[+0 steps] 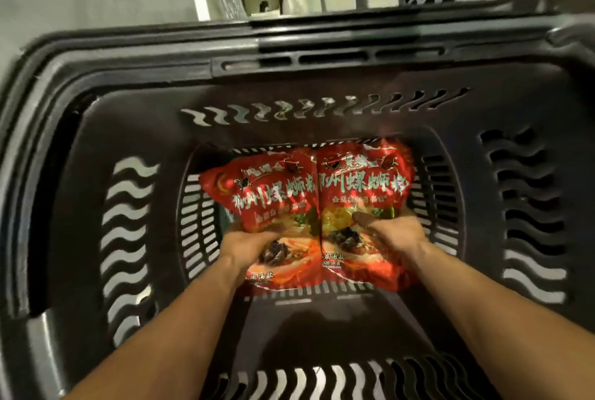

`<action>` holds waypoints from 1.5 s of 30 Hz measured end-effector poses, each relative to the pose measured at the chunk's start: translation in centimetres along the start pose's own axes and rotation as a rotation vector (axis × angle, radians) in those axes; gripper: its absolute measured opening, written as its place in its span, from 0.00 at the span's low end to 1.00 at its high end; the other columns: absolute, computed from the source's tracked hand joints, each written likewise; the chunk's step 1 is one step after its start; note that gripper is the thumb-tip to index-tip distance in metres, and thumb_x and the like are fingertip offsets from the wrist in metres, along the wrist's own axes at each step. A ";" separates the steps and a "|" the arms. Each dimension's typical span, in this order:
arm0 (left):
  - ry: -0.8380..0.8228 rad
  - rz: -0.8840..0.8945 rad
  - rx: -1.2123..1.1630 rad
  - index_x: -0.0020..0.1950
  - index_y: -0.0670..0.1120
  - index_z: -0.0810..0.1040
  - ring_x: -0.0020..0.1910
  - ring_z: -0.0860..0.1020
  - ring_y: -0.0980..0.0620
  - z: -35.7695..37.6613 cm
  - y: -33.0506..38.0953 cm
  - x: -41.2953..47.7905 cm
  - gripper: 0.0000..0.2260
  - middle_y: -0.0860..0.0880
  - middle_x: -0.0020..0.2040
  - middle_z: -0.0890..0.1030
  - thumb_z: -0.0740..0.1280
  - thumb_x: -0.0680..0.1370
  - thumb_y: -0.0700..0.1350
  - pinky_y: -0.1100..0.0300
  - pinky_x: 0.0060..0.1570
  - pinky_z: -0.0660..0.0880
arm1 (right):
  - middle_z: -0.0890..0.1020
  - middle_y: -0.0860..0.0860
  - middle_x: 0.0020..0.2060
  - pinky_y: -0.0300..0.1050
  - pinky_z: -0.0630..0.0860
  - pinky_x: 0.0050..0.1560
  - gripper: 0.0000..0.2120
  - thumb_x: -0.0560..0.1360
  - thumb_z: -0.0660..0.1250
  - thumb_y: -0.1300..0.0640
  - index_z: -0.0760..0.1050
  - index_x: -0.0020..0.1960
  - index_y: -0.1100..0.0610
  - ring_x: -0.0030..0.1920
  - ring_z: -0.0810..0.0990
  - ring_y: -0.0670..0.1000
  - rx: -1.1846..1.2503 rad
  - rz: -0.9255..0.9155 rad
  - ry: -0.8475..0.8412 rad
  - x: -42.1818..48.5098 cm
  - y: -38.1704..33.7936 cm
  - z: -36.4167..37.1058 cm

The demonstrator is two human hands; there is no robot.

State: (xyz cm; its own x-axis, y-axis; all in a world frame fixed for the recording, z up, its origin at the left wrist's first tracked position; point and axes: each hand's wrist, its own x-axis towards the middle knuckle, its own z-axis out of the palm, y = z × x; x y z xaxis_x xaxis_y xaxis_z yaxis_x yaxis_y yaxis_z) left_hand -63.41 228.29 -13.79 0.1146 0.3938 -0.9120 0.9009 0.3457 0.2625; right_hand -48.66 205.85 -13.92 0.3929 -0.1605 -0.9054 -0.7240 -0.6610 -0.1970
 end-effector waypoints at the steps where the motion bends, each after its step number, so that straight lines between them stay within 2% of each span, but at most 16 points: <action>1: -0.034 0.007 -0.007 0.46 0.47 0.81 0.47 0.82 0.48 -0.2 0.2 -0.4 0.11 0.49 0.45 0.84 0.80 0.68 0.41 0.48 0.60 0.78 | 0.86 0.56 0.44 0.56 0.82 0.54 0.13 0.66 0.81 0.55 0.81 0.46 0.57 0.44 0.85 0.57 -0.014 0.002 -0.016 0.0 0.0 -0.1; 3: -0.070 0.039 -0.032 0.48 0.48 0.81 0.49 0.83 0.49 -0.6 0.5 -1.6 0.12 0.50 0.47 0.85 0.80 0.68 0.42 0.50 0.60 0.78 | 0.86 0.56 0.42 0.55 0.82 0.52 0.14 0.67 0.80 0.55 0.81 0.48 0.58 0.43 0.86 0.57 -0.010 -0.009 -0.081 -0.8 -0.3 -0.2; 5: -0.068 0.076 -0.045 0.48 0.49 0.81 0.49 0.83 0.50 -1.2 0.7 -3.3 0.12 0.51 0.46 0.85 0.80 0.69 0.41 0.52 0.57 0.78 | 0.86 0.50 0.44 0.50 0.81 0.52 0.16 0.66 0.81 0.53 0.79 0.50 0.52 0.45 0.85 0.51 0.017 -0.111 -0.169 -2.7 -0.7 -0.4; 7: -0.050 0.085 -0.075 0.51 0.50 0.81 0.48 0.83 0.49 -2.2 1.0 -5.2 0.14 0.51 0.47 0.85 0.79 0.69 0.40 0.53 0.54 0.79 | 0.82 0.43 0.51 0.43 0.74 0.59 0.24 0.64 0.81 0.52 0.76 0.57 0.46 0.53 0.80 0.44 -0.012 -0.268 -0.227 -5.1 -1.0 -0.7; 10: -0.068 0.079 -0.098 0.53 0.47 0.81 0.48 0.84 0.47 -4.5 2.4 -8.5 0.16 0.48 0.48 0.86 0.80 0.68 0.38 0.51 0.56 0.79 | 0.82 0.45 0.55 0.46 0.72 0.65 0.26 0.65 0.81 0.54 0.74 0.57 0.42 0.57 0.79 0.47 -0.026 -0.345 -0.165 -8.8 -1.7 -2.4; 14: -0.146 0.112 -0.015 0.54 0.48 0.82 0.49 0.84 0.46 -8.6 5.6 -14.1 0.18 0.48 0.48 0.87 0.82 0.66 0.42 0.48 0.56 0.80 | 0.86 0.51 0.51 0.50 0.80 0.56 0.23 0.63 0.82 0.58 0.80 0.56 0.51 0.49 0.85 0.52 0.114 -0.280 -0.173 -15.2 -3.4 -6.0; 18: -0.273 0.060 0.036 0.54 0.43 0.83 0.49 0.85 0.42 -12.9 9.4 -21.7 0.31 0.44 0.46 0.87 0.86 0.54 0.48 0.43 0.59 0.79 | 0.87 0.50 0.50 0.58 0.79 0.59 0.34 0.53 0.86 0.48 0.82 0.57 0.53 0.51 0.86 0.55 0.144 -0.269 -0.195 -23.1 -5.6 -10.2; 20: -0.294 0.081 0.043 0.53 0.43 0.84 0.49 0.85 0.41 -14.5 10.6 -25.8 0.36 0.44 0.47 0.87 0.86 0.47 0.51 0.43 0.58 0.79 | 0.87 0.51 0.49 0.57 0.79 0.60 0.30 0.55 0.85 0.51 0.82 0.56 0.54 0.50 0.85 0.55 0.138 -0.268 -0.182 -27.4 -6.8 -12.5; 25: -0.278 0.117 0.010 0.53 0.36 0.84 0.50 0.84 0.37 -17.6 13.4 -34.8 0.38 0.38 0.47 0.86 0.84 0.49 0.54 0.38 0.57 0.79 | 0.87 0.54 0.46 0.55 0.81 0.54 0.18 0.65 0.80 0.63 0.81 0.54 0.56 0.46 0.86 0.56 0.135 -0.299 -0.197 -38.4 -10.2 -17.7; 29: -0.278 0.154 -0.048 0.47 0.37 0.84 0.48 0.84 0.36 -19.0 15.7 -42.8 0.25 0.38 0.44 0.86 0.84 0.58 0.49 0.45 0.51 0.82 | 0.87 0.57 0.43 0.45 0.82 0.39 0.12 0.68 0.76 0.68 0.82 0.51 0.62 0.40 0.87 0.54 0.144 -0.336 -0.214 -45.7 -12.2 -20.7; 31: -0.270 0.223 -0.103 0.50 0.39 0.84 0.48 0.85 0.39 -19.9 16.9 -46.2 0.19 0.41 0.46 0.87 0.83 0.63 0.43 0.53 0.44 0.82 | 0.86 0.59 0.46 0.52 0.83 0.50 0.16 0.63 0.79 0.66 0.83 0.50 0.61 0.45 0.86 0.57 0.128 -0.358 -0.188 -48.7 -13.5 -22.0; 33: -0.281 0.316 -0.113 0.49 0.42 0.85 0.49 0.85 0.42 -21.1 18.8 -49.1 0.25 0.43 0.47 0.87 0.85 0.56 0.46 0.52 0.50 0.81 | 0.86 0.60 0.47 0.61 0.79 0.59 0.18 0.60 0.81 0.65 0.84 0.49 0.60 0.50 0.85 0.61 0.139 -0.419 -0.177 -51.7 -15.4 -23.4; 35: -0.286 0.371 -0.126 0.45 0.43 0.85 0.43 0.84 0.45 -22.8 21.4 -52.0 0.25 0.45 0.42 0.87 0.82 0.51 0.48 0.53 0.49 0.80 | 0.86 0.61 0.47 0.63 0.78 0.60 0.17 0.63 0.79 0.67 0.83 0.50 0.63 0.52 0.84 0.65 0.175 -0.499 -0.153 -54.8 -18.0 -24.8; 39: -0.223 0.515 -0.175 0.47 0.41 0.84 0.41 0.84 0.45 -26.9 27.8 -58.7 0.27 0.41 0.46 0.87 0.82 0.50 0.47 0.52 0.44 0.81 | 0.85 0.57 0.44 0.47 0.80 0.42 0.13 0.68 0.76 0.69 0.80 0.51 0.61 0.43 0.84 0.56 0.242 -0.667 -0.130 -62.7 -23.7 -27.5; 41: -0.216 0.598 -0.170 0.48 0.42 0.83 0.38 0.85 0.47 -28.7 30.2 -62.2 0.28 0.44 0.42 0.87 0.83 0.50 0.48 0.55 0.40 0.79 | 0.84 0.55 0.44 0.42 0.77 0.36 0.12 0.69 0.75 0.68 0.79 0.50 0.58 0.41 0.83 0.52 0.247 -0.745 -0.125 -66.3 -25.9 -28.7; 45: -0.181 0.751 -0.167 0.47 0.42 0.81 0.31 0.83 0.53 -31.4 34.1 -67.8 0.09 0.50 0.32 0.85 0.78 0.70 0.38 0.60 0.34 0.77 | 0.82 0.53 0.40 0.33 0.76 0.29 0.10 0.71 0.74 0.69 0.79 0.51 0.63 0.35 0.79 0.48 0.282 -0.893 -0.020 -72.4 -28.4 -30.6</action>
State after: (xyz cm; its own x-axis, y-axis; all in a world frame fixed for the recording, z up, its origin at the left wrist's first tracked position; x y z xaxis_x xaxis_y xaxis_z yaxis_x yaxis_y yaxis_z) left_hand -53.61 240.14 66.93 0.7468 0.4328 -0.5049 0.4820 0.1708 0.8594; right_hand -39.23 213.80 68.68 0.8618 0.3355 -0.3803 -0.2703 -0.3306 -0.9042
